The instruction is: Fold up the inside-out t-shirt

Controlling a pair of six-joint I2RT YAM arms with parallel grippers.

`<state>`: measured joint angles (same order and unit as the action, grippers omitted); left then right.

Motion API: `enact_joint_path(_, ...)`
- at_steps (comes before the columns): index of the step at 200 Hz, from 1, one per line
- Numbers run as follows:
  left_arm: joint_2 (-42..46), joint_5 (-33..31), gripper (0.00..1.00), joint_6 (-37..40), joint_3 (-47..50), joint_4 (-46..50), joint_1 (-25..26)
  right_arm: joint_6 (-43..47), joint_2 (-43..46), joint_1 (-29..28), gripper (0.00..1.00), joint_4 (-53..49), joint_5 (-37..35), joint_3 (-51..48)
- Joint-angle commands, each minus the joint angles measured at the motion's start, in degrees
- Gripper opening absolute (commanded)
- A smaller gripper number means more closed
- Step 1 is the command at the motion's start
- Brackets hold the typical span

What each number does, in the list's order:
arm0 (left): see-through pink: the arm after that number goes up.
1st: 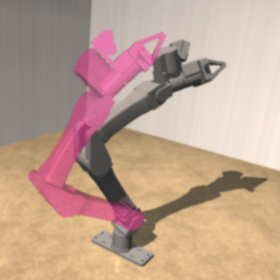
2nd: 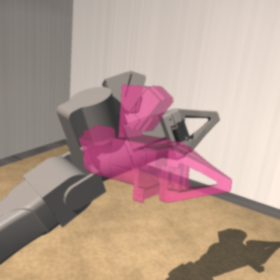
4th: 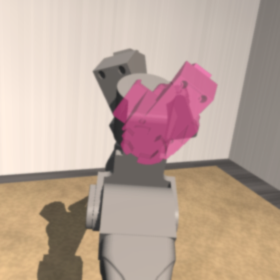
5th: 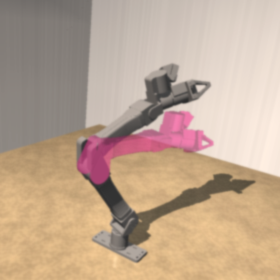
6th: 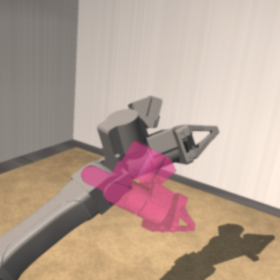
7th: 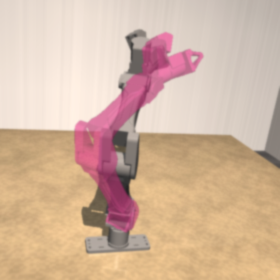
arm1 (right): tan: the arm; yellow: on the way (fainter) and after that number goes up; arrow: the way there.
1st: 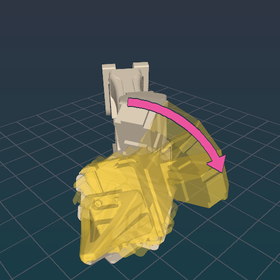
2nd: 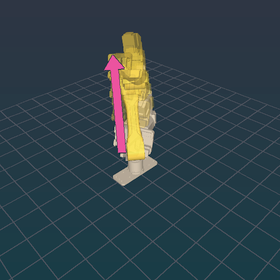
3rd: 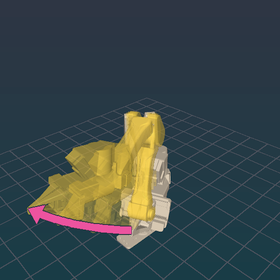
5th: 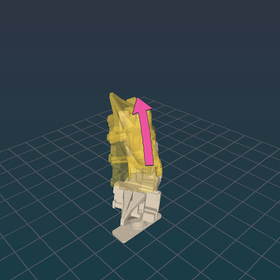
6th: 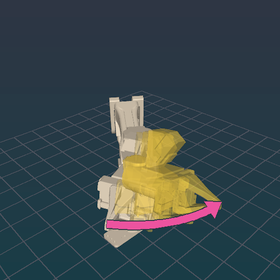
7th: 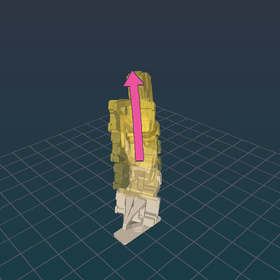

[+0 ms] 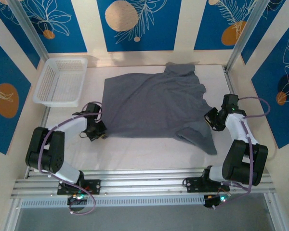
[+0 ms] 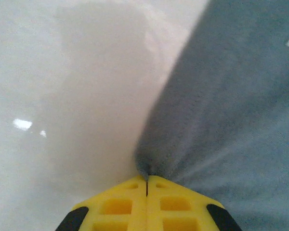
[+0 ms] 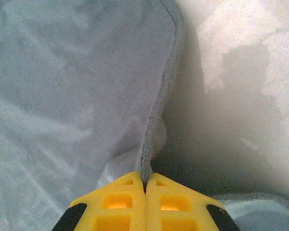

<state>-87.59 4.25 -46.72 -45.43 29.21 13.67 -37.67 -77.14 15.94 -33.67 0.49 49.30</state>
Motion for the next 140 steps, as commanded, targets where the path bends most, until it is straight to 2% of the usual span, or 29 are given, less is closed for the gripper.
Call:
enact_joint_path(1, 5.81, 0.36, 0.0, -0.44, 1.4, 0.92, -0.25, -3.06, 1.91, 4.96, 0.0, -0.39, 2.09, -2.96)
enact_joint_path(15, 11.93, -2.02, 0.0, 0.52, 2.28, 2.45, -1.18, -2.45, 3.29, 8.62, 0.0, 0.44, 4.14, -4.92)
enact_joint_path(29, 16.7, -2.69, 0.0, 1.25, 3.21, 2.9, -1.76, -0.8, 3.52, 9.1, 0.0, -0.52, 4.39, -5.34)
enact_joint_path(75, 21.18, -1.97, 0.0, 0.86, 3.29, 4.01, -1.95, -1.02, 6.54, 8.25, 0.0, -2.81, 6.28, -4.92)
enact_joint_path(110, 18.39, -3.65, 0.0, 2.45, -2.54, 4.94, -2.07, -1.57, 7.0, 5.37, 0.0, -4.98, 5.92, 2.19)
enact_joint_path(140, 10.98, -5.21, 0.0, 4.83, -10.24, 3.34, -3.34, -2.4, 1.05, 3.8, 0.0, -3.46, 5.54, 8.4)
